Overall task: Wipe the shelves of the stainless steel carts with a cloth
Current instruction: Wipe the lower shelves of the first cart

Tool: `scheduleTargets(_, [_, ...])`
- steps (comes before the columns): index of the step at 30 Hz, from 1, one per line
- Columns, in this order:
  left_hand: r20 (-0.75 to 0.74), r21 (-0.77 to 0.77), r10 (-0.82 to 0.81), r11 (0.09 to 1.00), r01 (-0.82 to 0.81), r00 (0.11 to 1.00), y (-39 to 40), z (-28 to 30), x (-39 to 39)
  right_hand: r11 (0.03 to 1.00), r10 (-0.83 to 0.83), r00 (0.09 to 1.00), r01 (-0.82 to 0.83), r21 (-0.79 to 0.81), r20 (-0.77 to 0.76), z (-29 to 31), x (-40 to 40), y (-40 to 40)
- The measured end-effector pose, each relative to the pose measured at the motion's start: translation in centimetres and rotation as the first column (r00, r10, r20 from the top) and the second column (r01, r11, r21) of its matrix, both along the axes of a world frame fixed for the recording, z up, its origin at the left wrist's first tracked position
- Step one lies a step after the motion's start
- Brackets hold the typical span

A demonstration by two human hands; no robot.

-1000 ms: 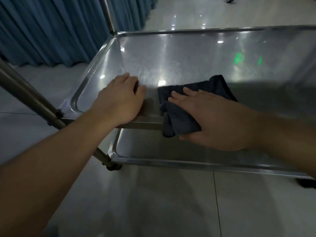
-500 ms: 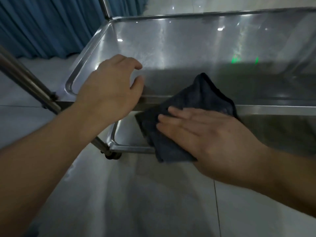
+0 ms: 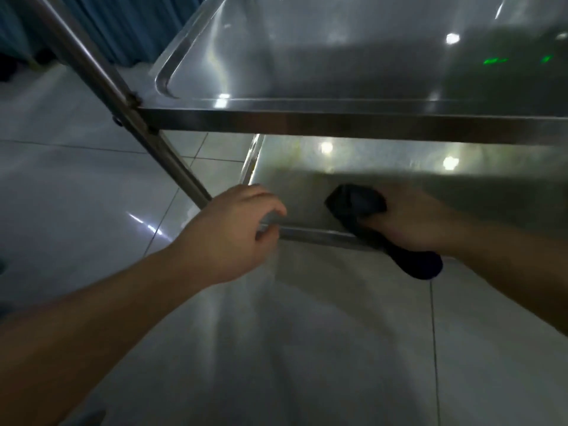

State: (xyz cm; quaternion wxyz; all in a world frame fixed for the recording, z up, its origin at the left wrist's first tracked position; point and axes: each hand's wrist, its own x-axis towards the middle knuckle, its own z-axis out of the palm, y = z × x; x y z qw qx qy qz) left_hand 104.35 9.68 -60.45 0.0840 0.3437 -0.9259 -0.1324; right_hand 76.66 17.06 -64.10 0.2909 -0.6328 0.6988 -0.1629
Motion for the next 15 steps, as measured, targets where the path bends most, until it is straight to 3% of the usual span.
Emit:
scheduleTargets(4, [0.114, 0.205, 0.148, 0.964, -0.17, 0.982, -1.8, -4.3, 1.9, 0.957, -0.285, 0.932, 0.29, 0.012, 0.224, -1.7, -0.1, -3.6])
scheduleTargets(7, [0.174, 0.327, 0.28, 0.888, -0.324, 0.944, -3.4, -6.4, 3.8, 0.912, -0.379, 0.891, 0.405, -0.06, 0.248, -3.6, 1.1, -6.9])
scheduleTargets(11, [0.288, 0.363, 0.442, 0.77, -0.524, 0.85, -6.4, -8.4, 6.8, 0.876, -0.391, 0.91, 0.415, -0.245, 0.141, -6.1, 4.5, -12.0])
scheduleTargets(15, [0.281, 0.412, 0.592, 0.636, -0.652, 0.755, -8.6, -9.8, 9.4, 0.86, -0.39, 0.905, 0.424, -0.284, 0.171, -7.9, 9.3, -16.4])
